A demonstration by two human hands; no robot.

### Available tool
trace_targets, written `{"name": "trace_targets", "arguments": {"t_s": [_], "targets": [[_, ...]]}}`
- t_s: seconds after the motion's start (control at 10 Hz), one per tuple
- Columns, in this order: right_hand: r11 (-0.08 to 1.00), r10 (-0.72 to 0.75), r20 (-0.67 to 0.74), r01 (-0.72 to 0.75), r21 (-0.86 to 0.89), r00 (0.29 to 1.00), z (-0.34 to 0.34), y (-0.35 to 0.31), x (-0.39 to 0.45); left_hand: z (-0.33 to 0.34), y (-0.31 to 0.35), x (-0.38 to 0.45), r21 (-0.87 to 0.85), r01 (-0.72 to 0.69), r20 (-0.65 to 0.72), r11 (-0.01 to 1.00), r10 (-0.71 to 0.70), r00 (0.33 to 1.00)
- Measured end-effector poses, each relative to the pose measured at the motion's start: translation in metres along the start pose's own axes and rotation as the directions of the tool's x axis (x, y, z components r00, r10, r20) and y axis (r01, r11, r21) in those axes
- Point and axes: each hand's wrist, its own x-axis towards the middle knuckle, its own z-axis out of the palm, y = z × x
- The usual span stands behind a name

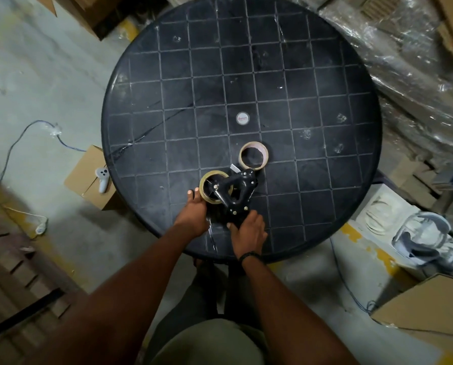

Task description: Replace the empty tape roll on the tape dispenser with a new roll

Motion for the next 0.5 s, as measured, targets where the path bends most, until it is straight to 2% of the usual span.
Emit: {"name": "trace_targets", "arguments": {"t_s": [0.2, 0.3, 0.4, 0.5], "targets": [[1.000, -0.027, 0.081, 0.026, 0.011, 0.996, -0.013, -0.005, 0.001, -0.010, 0.016, -0.015, -0.136, 0.055, -0.096, 0.989, -0.069, 0.993], [0.999, -0.022, 0.100, 0.026, -0.038, 0.995, -0.039, -0.011, -0.003, -0.024, 0.037, -0.036, -0.173, 0.122, -0.127, 0.977, -0.145, 0.981], [0.997, -0.079, 0.030, 0.079, 0.007, 0.996, -0.069, -0.024, -0.002, -0.049, 0.062, -0.049, -0.146, 0.195, -0.183, 0.970, -0.220, 0.958], [0.976, -0.201, -0.048, 0.204, 0.069, 0.978, -0.104, -0.041, -0.001, -0.078, 0.085, -0.061, -0.086, 0.111, -0.241, 0.990, -0.128, 0.962]]}}
